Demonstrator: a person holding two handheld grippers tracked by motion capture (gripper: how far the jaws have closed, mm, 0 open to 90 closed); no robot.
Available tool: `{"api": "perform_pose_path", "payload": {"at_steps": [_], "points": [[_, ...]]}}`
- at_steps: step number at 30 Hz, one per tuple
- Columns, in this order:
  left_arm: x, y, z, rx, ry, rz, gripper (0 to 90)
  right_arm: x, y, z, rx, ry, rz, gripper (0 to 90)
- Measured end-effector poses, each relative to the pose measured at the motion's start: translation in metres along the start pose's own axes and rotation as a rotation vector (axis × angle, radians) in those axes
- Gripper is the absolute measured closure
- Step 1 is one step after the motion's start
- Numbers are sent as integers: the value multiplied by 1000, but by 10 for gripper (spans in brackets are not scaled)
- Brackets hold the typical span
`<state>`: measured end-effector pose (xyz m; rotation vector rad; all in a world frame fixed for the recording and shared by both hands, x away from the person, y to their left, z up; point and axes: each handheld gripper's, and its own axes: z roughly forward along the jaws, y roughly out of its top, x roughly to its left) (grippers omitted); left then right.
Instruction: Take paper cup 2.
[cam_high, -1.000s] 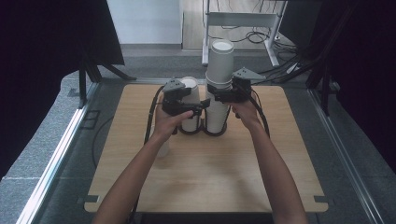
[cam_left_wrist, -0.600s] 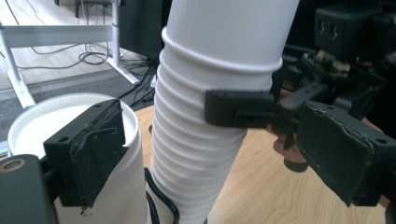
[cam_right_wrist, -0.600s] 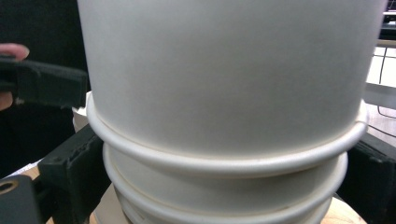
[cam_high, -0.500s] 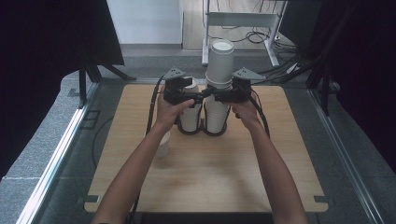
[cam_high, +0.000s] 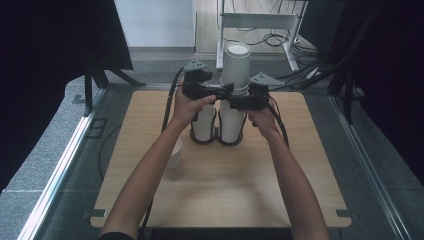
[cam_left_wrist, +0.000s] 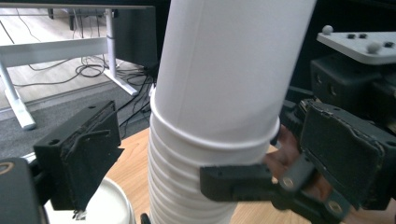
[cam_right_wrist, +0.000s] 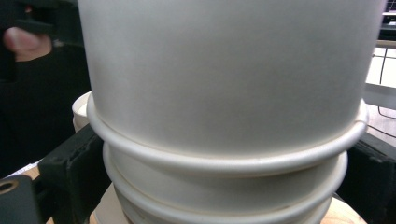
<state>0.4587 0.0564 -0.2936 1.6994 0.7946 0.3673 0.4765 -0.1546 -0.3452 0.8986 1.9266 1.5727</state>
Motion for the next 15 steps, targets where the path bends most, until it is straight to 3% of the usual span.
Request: {"api": "perform_pose_path", "payload": {"at_steps": [11, 15], "points": [[-2, 11, 23, 22, 2, 6, 24, 0, -1, 0, -6, -2, 4, 35], [-8, 17, 32, 36, 12, 33, 36, 1, -1, 0, -2, -2, 2, 35]]}}
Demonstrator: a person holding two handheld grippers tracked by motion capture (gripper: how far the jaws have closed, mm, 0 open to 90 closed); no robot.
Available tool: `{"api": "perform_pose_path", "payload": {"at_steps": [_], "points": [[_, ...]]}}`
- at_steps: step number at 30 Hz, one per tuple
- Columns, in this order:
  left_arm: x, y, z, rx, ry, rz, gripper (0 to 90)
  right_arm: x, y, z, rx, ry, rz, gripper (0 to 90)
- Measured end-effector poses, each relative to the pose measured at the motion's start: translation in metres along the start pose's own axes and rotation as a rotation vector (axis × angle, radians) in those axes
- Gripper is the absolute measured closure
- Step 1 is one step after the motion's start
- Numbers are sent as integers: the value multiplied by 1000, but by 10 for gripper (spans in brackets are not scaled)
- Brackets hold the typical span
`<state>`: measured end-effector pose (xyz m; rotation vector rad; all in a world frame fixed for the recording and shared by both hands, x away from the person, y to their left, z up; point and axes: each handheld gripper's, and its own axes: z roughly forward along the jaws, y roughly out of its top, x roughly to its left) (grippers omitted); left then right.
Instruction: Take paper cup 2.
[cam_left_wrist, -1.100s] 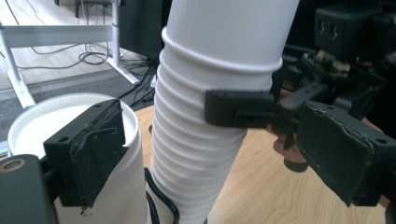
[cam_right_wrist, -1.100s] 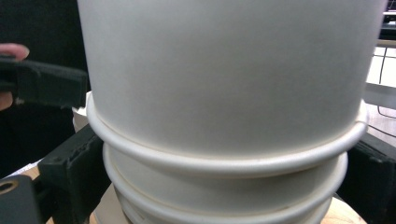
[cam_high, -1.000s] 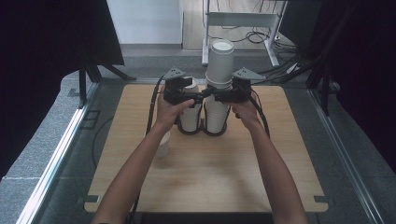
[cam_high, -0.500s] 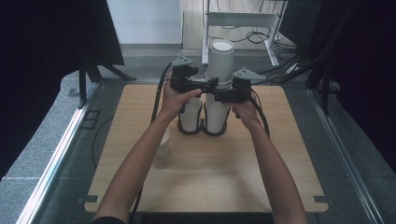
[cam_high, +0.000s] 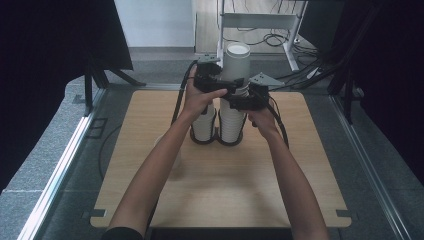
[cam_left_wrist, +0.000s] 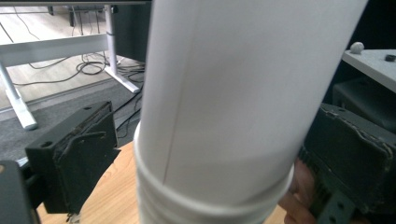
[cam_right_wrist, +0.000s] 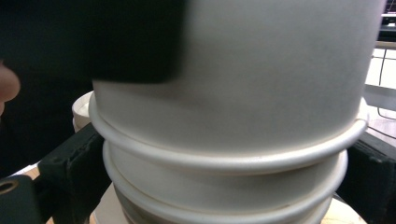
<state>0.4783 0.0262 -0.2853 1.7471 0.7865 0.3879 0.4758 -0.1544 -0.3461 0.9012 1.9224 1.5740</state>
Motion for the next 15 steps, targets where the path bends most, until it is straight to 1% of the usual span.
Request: {"api": "perform_pose_path", "payload": {"at_steps": [3, 5, 6, 8, 10, 12, 14, 15], "points": [[-6, 5, 7, 8, 9, 23, 34, 0, 0, 0, -1, 0, -1, 35], [-7, 6, 12, 19, 37, 37, 35, 1, 0, 0, -1, 1, -1, 35], [-8, 7, 15, 12, 47, 34, 50, 1, 0, 0, -3, 2, -5, 35], [-8, 8, 17, 7, 52, 36, 80, 1, 0, 0, -3, 2, -3, 36], [-7, 8, 18, -7, 43, 31, 106, 1, 0, 0, -3, 3, -3, 36], [-6, 8, 18, -13, 33, 35, 116, 1, 0, 0, -4, 3, -4, 36], [-7, 8, 18, -20, 37, 42, 123, 1, 0, 0, -1, 3, 0, 36], [-7, 8, 17, -31, 38, 41, 126, 1, 0, 0, -1, 4, 0, 36]]}}
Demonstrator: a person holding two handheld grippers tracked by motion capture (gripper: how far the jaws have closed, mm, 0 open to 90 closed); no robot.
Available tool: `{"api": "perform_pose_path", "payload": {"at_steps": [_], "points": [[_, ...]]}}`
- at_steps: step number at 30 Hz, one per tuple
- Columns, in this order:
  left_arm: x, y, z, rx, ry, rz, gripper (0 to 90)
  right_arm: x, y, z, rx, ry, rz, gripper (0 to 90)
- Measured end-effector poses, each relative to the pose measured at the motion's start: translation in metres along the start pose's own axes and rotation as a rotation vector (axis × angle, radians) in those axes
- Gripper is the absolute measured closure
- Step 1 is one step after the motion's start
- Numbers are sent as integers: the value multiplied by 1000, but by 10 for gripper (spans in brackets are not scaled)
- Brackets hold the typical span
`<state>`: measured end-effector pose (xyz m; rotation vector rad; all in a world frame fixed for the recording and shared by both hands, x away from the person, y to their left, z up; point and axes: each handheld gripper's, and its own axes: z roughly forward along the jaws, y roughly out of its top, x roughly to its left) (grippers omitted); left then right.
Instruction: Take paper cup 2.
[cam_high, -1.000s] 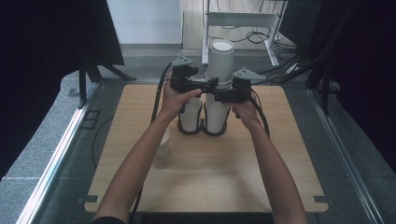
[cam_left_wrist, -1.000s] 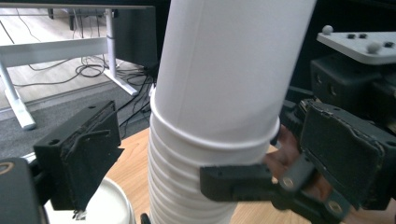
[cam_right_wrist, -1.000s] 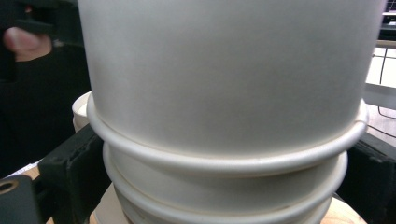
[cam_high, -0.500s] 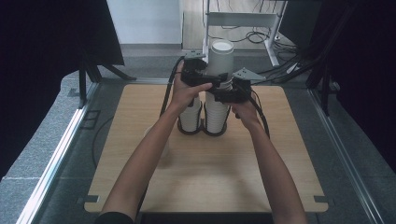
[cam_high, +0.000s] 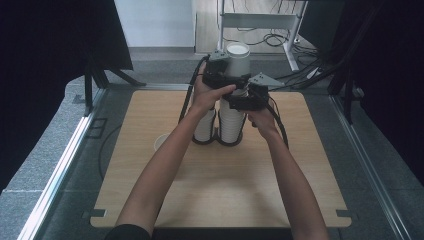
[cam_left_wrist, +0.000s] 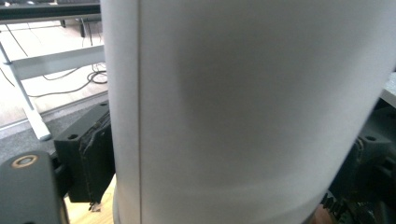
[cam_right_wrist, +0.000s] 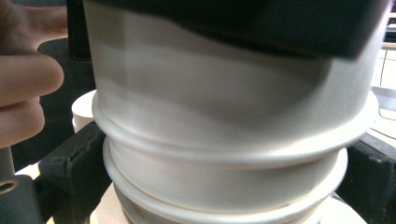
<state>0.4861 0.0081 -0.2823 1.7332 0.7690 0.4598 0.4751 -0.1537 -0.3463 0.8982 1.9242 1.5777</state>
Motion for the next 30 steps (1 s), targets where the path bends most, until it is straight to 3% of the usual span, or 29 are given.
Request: {"api": "perform_pose_path", "payload": {"at_steps": [15, 30], "points": [[1, 6, -5, -49, -10, -9, 140, 1, 0, 0, -2, -5, -1, 36], [-3, 22, -18, -101, 19, 30, 141, 2, 1, 0, 8, -4, 5, 36]]}}
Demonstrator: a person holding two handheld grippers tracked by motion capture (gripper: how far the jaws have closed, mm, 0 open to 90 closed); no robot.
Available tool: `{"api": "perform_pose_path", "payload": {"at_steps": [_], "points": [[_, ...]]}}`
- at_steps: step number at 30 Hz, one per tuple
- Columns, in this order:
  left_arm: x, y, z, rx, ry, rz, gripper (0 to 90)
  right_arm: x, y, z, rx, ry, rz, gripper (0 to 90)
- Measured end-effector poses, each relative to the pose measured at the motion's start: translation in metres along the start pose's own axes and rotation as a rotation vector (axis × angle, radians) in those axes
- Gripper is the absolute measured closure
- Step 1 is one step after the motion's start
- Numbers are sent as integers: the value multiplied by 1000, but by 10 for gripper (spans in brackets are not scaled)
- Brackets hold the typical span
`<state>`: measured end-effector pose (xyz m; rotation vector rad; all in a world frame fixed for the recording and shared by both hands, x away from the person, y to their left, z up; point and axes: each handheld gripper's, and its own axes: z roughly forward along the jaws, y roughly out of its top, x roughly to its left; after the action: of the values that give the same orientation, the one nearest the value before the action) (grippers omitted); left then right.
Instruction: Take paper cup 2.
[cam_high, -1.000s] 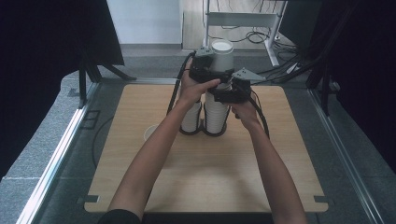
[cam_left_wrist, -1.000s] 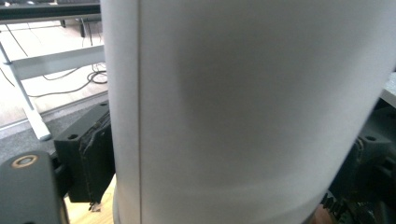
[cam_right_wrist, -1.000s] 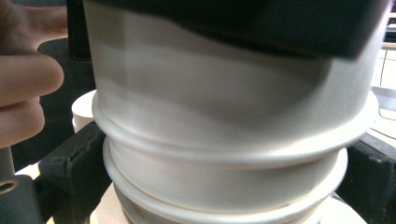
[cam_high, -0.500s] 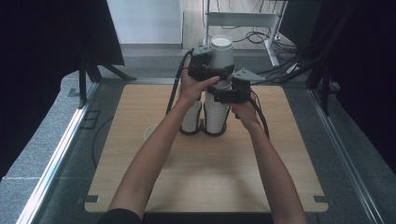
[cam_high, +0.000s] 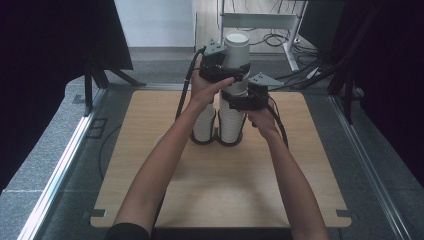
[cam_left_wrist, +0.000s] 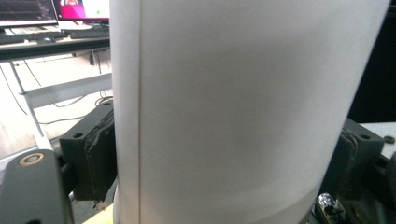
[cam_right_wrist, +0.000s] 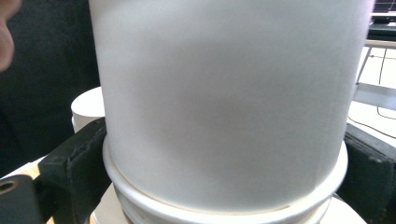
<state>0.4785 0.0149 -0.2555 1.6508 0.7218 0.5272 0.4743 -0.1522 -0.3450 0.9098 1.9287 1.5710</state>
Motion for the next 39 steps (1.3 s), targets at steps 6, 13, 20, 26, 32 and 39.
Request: {"api": "perform_pose_path", "payload": {"at_steps": [6, 13, 20, 26, 32, 39], "points": [[-3, 10, -5, -18, 8, 22, 142, 0, 1, 0, 9, -1, -3, 36], [-9, 23, -11, -55, 21, 40, 142, 0, 3, 0, 20, 0, -7, 36], [-15, 39, -26, -94, 24, 62, 142, 0, 4, 0, 33, 0, -5, 36], [-19, 43, -42, -103, 17, 68, 142, 0, 4, 0, 33, -1, -6, 36], [-19, 37, -55, -92, 5, 73, 142, 0, 5, 0, 38, -1, -7, 36], [-20, 23, -69, -78, -17, 78, 142, 1, 5, 0, 43, -4, -9, 36]]}}
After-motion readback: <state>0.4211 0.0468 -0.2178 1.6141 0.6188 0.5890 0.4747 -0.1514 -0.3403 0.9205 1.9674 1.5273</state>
